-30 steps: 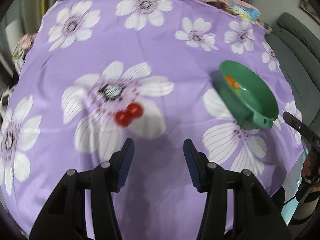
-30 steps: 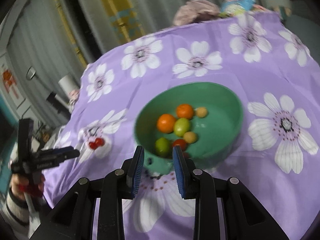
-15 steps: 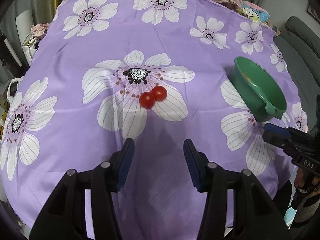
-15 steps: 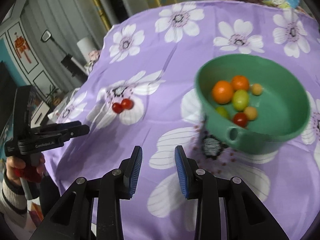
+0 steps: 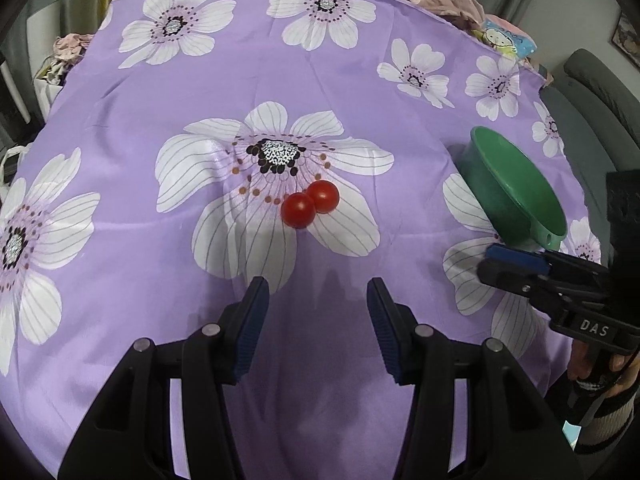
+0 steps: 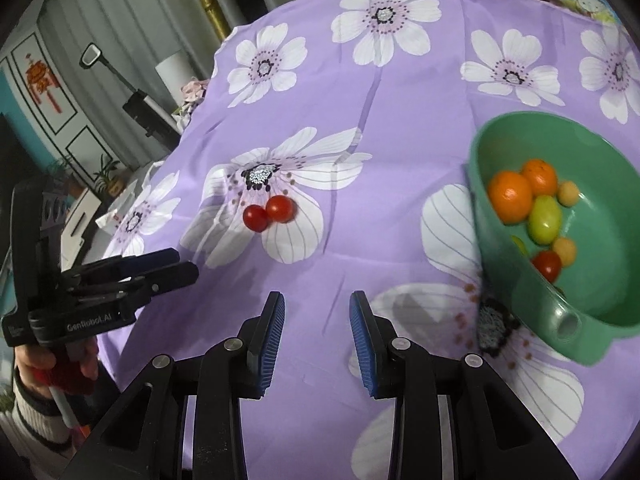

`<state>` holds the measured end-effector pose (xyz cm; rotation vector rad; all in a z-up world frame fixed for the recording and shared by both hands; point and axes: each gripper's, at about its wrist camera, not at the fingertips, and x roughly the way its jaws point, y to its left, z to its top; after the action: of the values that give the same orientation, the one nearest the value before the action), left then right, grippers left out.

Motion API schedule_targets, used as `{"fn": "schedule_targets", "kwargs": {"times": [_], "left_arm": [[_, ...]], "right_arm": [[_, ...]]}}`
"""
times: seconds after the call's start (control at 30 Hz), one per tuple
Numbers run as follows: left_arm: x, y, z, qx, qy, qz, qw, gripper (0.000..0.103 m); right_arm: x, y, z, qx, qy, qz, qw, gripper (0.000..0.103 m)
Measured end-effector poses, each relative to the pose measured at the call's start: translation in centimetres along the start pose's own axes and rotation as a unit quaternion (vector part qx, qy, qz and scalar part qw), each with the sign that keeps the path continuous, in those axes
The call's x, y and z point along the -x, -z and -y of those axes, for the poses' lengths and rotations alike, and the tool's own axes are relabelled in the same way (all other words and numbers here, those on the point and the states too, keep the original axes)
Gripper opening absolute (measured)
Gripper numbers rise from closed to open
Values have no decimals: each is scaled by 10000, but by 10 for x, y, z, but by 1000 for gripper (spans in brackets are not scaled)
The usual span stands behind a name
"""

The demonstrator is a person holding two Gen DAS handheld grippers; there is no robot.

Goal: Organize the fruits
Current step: 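Move both open grippers toward the last two red cherry tomatoes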

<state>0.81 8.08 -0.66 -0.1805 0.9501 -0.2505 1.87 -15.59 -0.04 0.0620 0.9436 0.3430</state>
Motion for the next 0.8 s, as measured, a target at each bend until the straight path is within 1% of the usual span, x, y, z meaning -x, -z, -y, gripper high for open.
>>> {"fn": "schedule_targets", "kwargs": {"times": [0.33,0.43,0.63,0.8], "left_arm": [[-20,-14,-8,-184,181,-151,9996,49],[-29,-23,-9,-258,256,-270,9990,49],[-43,-36,-11,-427,203,-353,9983,48],[-58,-43,-12,-553,123,-459,9973,42]], "right_arm": [[-26,-23,-10,33,-49,-113,9999,34],[-34,-30,-11,16,-71,-141,9999,34],[-55,-44,-12,-56,-196,-279,9994,34],[-73,-57,-14,-99,-376,-402,9984,34]]}}
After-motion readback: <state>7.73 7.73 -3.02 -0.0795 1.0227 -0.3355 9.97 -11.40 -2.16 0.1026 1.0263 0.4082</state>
